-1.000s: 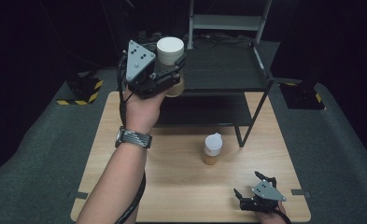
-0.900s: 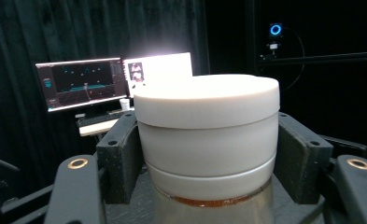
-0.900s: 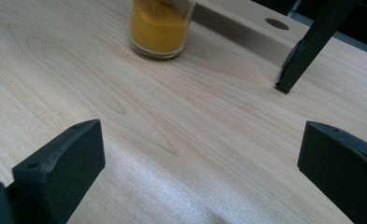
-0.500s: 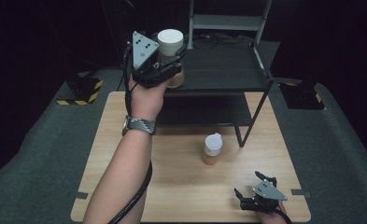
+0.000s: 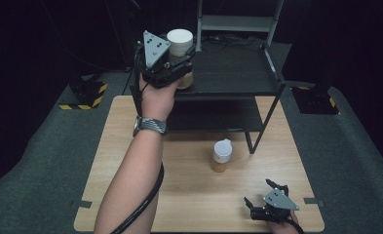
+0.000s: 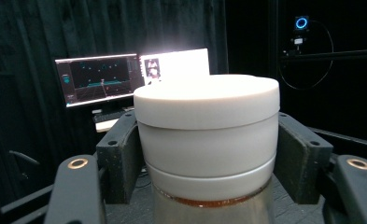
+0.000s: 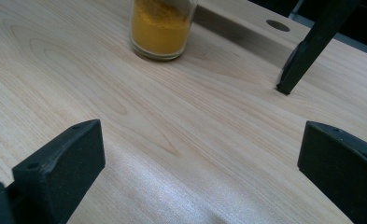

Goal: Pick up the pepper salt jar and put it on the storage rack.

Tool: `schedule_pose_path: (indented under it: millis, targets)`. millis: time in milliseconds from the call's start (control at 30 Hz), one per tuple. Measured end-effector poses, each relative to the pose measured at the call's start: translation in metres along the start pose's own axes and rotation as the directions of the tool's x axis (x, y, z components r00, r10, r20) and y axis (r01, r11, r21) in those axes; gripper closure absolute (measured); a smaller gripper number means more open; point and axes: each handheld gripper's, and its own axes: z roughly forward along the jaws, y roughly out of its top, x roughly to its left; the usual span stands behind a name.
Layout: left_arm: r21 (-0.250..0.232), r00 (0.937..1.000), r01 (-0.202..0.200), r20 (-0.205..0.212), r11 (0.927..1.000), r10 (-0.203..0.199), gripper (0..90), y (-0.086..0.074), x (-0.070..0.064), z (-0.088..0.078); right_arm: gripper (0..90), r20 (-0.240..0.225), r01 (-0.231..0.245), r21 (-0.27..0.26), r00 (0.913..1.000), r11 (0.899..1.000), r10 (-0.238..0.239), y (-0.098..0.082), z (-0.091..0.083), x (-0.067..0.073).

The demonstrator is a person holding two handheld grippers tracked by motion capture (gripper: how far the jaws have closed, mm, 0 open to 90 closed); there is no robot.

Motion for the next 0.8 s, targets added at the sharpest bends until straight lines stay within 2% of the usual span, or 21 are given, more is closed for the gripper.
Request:
schedule_pose_path:
  millis: [133,467,633,800]
  targets:
    - [-0.002,0.9999,0.014,-0.001,0.9999,-0.014,33.5,-0.0031,0.0006,0.0027,0.0,-0.001,-0.002,-0.003,1.0,1.0,0.002,-0.0005,-0.0002,-0.0005]
    - [0.004,0.9999,0.003,0.009,1.0,-0.003,33.5,-0.0067,-0.0011,0.0072,0.0,-0.002,-0.006,-0.007,1.0,1.0,0.006,-0.0013,-0.0007,-0.0008]
    - [0.003,0.9998,0.021,0.006,0.9998,-0.021,33.4,-0.0091,0.0005,0.0073,0.0,-0.001,-0.005,-0.008,1.0,1.0,0.005,-0.0015,-0.0008,-0.0007]
    - [0.005,0.9998,0.019,0.007,0.9998,-0.019,33.4,-0.0085,0.0002,0.007,0.0,-0.001,-0.005,-0.008,1.0,1.0,0.005,-0.0015,-0.0008,-0.0005]
